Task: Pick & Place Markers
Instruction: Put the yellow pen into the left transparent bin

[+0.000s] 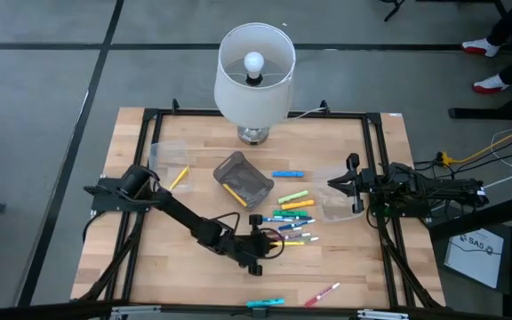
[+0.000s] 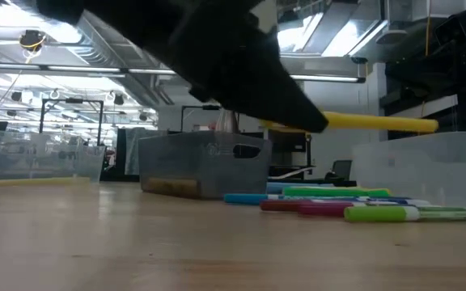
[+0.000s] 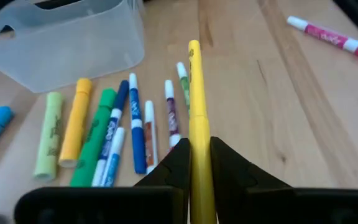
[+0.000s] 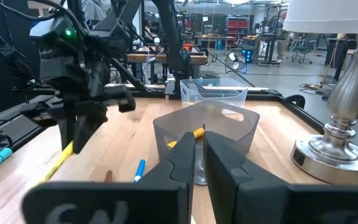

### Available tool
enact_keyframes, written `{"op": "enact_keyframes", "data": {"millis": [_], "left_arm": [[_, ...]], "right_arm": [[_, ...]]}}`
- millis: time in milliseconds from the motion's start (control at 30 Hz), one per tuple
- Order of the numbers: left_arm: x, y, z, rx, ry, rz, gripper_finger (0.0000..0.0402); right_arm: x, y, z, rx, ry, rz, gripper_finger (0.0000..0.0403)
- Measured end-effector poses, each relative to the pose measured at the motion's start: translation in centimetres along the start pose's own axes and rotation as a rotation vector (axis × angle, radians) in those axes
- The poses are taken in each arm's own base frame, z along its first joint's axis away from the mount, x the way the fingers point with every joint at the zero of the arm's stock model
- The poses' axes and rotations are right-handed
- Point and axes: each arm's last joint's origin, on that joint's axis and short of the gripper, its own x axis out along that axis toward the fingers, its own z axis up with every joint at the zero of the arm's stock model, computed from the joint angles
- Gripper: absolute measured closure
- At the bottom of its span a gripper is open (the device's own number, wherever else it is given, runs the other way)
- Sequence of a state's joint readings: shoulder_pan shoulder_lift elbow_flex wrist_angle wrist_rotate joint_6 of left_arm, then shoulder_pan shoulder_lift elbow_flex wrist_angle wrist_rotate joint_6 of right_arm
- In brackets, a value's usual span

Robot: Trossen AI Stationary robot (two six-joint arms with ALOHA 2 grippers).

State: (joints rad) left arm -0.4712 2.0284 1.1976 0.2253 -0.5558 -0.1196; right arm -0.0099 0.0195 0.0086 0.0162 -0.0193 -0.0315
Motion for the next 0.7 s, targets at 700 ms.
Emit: {"op": "enact_keyframes", "data": {"millis": [700], "left_arm": [[-6.6, -0.5, 2.3, 0.080, 0.025, 0.178, 0.0369]], "right_arm": [[0.0, 0.0, 0.0, 0.000, 0.001, 0.000, 0.0368]]}}
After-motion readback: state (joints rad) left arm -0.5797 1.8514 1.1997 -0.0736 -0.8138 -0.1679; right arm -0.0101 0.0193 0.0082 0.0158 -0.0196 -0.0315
